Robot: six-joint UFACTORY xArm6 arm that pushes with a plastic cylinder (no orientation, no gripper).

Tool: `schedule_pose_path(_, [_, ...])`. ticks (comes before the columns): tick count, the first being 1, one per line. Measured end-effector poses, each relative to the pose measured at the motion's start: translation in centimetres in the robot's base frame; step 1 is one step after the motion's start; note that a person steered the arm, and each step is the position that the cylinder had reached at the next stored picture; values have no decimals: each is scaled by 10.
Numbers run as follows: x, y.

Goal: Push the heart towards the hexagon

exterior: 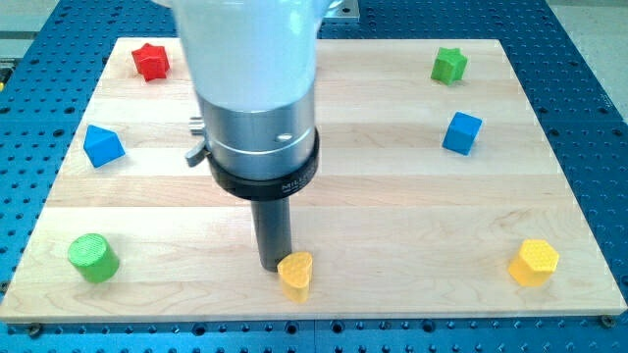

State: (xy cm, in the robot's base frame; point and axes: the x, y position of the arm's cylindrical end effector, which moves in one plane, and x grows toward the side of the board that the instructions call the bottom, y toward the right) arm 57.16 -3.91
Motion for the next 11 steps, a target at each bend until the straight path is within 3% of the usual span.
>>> schedule_pose_path(3, [11,-92])
schedule_pose_path(4, [37,-70])
schedule_pose_path(6, [27,54])
schedule_pose_path(7, [36,49])
schedule_pose_path(8, [46,8])
schedule_pose_path(11, [43,26])
